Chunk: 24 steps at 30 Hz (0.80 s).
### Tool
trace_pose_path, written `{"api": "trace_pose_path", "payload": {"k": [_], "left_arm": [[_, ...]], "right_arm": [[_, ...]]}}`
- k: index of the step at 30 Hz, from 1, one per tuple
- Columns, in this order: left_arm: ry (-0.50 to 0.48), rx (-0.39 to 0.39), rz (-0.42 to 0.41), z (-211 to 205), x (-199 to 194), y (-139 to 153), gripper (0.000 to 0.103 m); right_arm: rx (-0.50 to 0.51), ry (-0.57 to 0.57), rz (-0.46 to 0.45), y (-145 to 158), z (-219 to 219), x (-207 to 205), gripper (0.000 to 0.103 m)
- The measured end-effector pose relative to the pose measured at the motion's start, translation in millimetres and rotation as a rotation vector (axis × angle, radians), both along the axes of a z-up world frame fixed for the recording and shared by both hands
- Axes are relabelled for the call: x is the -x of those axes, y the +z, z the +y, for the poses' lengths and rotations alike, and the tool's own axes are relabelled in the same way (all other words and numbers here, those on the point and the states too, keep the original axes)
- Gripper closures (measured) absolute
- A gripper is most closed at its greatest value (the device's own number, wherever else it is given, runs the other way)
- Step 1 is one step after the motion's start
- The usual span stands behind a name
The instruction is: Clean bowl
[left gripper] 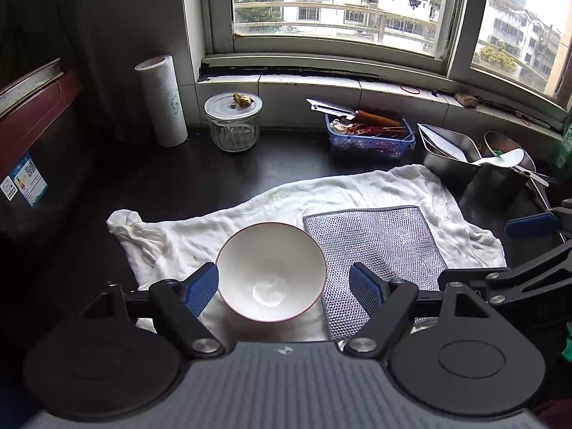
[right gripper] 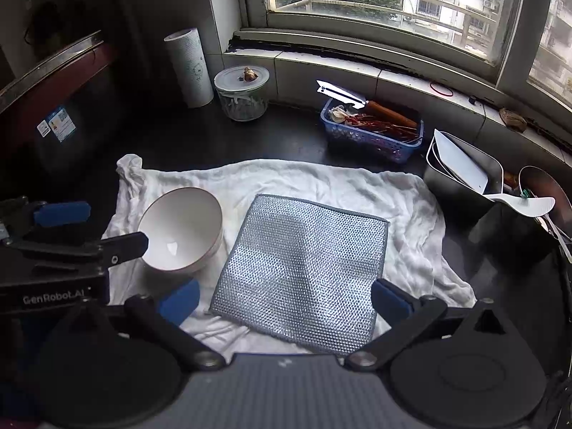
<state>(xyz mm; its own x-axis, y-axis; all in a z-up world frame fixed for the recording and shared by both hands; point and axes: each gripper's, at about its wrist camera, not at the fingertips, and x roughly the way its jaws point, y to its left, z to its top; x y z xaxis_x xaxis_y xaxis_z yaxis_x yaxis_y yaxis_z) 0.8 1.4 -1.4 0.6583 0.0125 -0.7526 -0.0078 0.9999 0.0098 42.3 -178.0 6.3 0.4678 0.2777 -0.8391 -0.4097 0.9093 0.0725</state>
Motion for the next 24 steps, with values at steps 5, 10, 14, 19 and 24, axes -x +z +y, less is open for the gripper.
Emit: {"api": "trace_pose_path", "payload": {"k": [5, 10, 14, 19, 24], "left_arm": [[0.013, -0.012, 0.005, 2.4, -1.4, -2.5, 0.023], [0.001, 0.011, 0.027, 6.4, -5.3, -3.2, 0.023], [0.000, 0.021, 0.033, 8.1, -6.0, -5.4, 0.023], [-0.001, 0.020, 0.037, 7.5, -5.5, -4.5, 0.023], [-0.003, 0.023, 0.042, 8.8, -5.7, -4.5, 0.023]], "right_arm": [[0.002, 0.001, 0.003, -0.8, 0.3, 1.0, 0.001], [0.014, 0.007, 0.015, -1.8, 3.2, -3.0, 0.001], [0.013, 0.006, 0.005, -1.1, 4.1, -2.0, 0.001], [0.014, 0.006, 0.009, -1.7, 4.8, -2.8, 0.001], [0.021, 0.012, 0.011, -1.6, 6.6, -2.3, 0.001]]}}
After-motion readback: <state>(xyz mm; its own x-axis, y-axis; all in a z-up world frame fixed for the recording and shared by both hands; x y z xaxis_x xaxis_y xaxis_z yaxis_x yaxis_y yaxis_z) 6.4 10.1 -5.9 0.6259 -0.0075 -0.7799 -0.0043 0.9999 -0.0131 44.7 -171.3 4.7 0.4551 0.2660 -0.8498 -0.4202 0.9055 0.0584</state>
